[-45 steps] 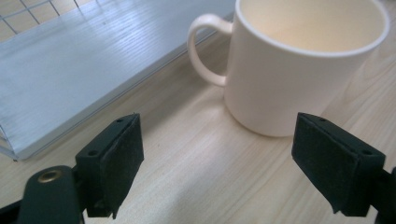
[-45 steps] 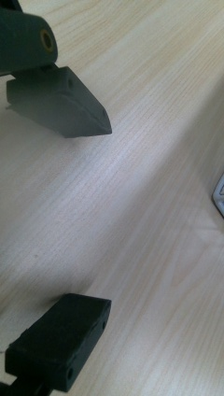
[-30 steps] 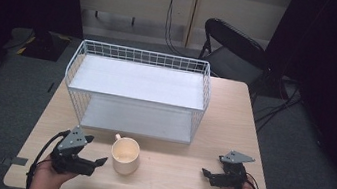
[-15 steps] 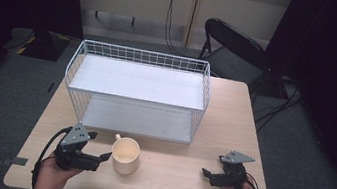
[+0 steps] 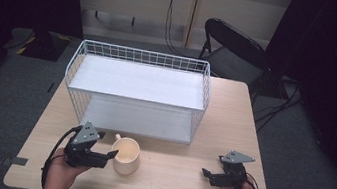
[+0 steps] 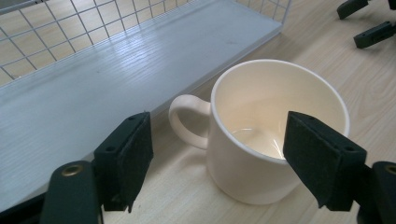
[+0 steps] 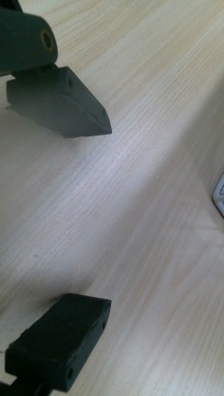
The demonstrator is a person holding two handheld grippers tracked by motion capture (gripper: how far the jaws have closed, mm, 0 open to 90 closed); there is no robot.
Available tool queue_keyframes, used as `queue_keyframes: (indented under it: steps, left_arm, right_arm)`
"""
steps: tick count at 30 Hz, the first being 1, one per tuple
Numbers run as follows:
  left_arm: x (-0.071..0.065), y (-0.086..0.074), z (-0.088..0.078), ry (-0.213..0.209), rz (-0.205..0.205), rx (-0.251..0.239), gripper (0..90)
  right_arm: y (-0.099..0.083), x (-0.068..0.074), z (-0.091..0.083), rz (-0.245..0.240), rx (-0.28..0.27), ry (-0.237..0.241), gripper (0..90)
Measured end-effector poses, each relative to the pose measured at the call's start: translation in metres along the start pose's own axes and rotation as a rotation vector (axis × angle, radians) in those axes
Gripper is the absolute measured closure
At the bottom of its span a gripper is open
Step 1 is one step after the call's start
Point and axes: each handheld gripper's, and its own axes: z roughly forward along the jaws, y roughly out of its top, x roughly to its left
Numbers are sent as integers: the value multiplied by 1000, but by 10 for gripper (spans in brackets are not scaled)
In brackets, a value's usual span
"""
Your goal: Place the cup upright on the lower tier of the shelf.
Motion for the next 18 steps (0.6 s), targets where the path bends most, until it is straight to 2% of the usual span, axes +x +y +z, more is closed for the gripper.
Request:
queue_keyframes:
  steps: [2, 3, 4, 6, 10, 16, 18]
  left_arm:
    - [0, 1, 1, 3, -13, -8, 276]
    - [0, 1, 2, 7, -6, -16, 289]
    - [-1, 1, 3, 1, -19, -17, 289]
    - [-2, 2, 5, 6, -15, -20, 307]
    - [-2, 3, 7, -2, -40, -10, 369]
    - [-1, 3, 10, 12, -55, -1, 412]
    - [1, 2, 11, 17, -53, -3, 453]
  right_arm:
    - [0, 0, 0, 0, 0, 0, 130]
    - [0, 0, 0, 0, 0, 0, 130]
    - [0, 0, 0, 0, 0, 0, 130]
    - [0, 0, 0, 0, 0, 0, 130]
    - [0, 0, 0, 0, 0, 0, 131]
    - [0, 0, 0, 0, 0, 0, 130]
    - [0, 0, 0, 0, 0, 0, 130]
